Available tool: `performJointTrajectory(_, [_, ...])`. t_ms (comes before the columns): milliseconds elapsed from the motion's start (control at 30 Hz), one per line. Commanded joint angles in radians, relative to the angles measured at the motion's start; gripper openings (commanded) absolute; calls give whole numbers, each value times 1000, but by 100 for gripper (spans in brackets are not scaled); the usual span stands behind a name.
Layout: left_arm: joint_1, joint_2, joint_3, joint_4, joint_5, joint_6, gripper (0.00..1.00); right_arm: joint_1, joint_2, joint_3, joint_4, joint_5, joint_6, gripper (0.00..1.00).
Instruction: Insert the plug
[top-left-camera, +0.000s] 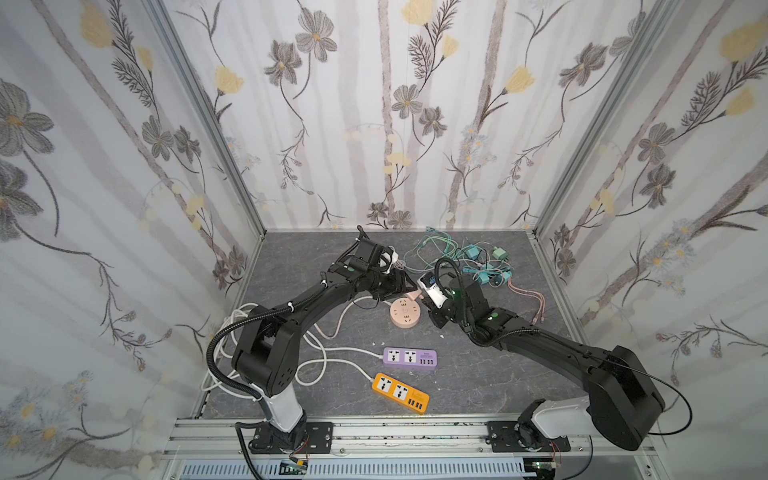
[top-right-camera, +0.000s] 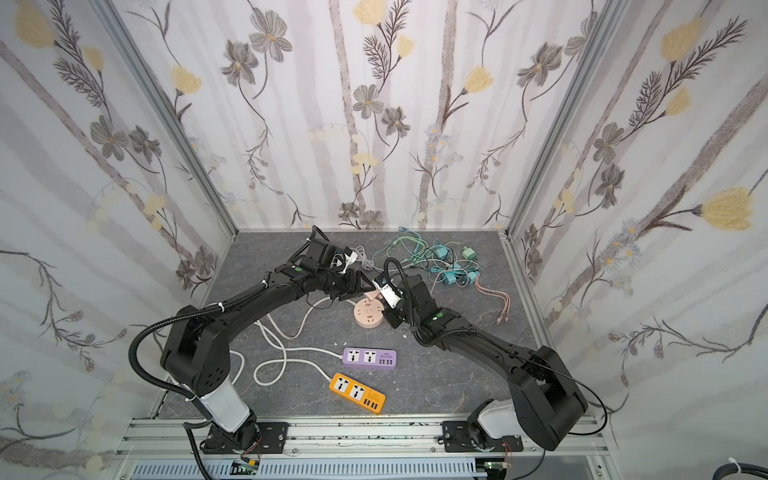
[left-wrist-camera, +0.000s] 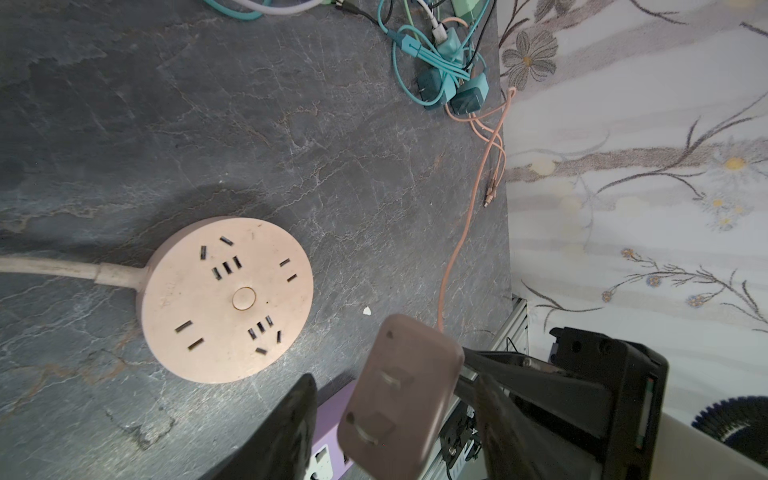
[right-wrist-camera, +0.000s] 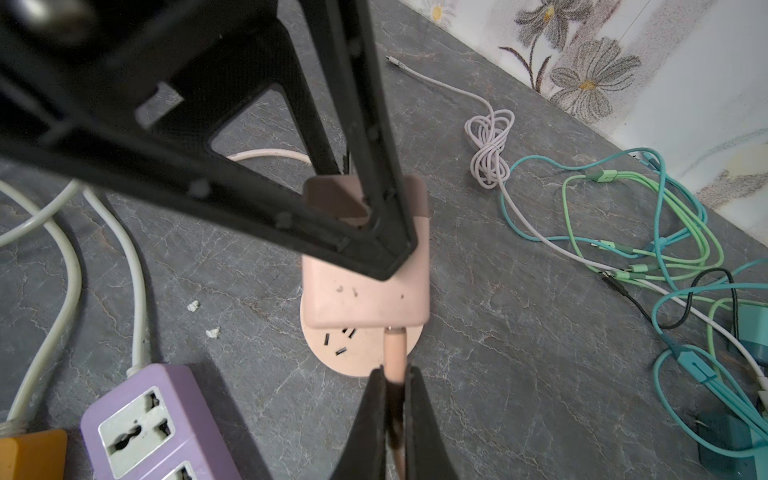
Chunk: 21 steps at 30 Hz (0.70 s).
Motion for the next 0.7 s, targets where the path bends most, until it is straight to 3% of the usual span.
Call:
performJointTrajectory(0, [0,-7,-6,61,24,-32,54,5,8,2,79,-19,12,1])
performJointTrajectory(167, [0,-2,-4,73,23,-35,41,7,10,4,83,-44,19,1])
performJointTrajectory(233, [1,0,-5,88,27,-42,31,7,10,6,79,-58,20,1])
performJointTrajectory(333, [1,-6,-3,98,21,-50,23,6,4,7,80,-74,39,7])
performJointTrajectory(400, [5,-19,3,96,6,-50,12,2,-11,2,82,-76,70,23])
performJointTrajectory(467, [11,-41,4,87,-19,-52,0,-14,-41,-2,76,-68,129,56])
performJointTrajectory(567, [22,-86,6,77,-46,-55,0,-76,-98,17,0,15,282,98])
performJointTrajectory(667, [32,-131,14,68,-48,-58,0,-231,-122,57,-140,48,531,99])
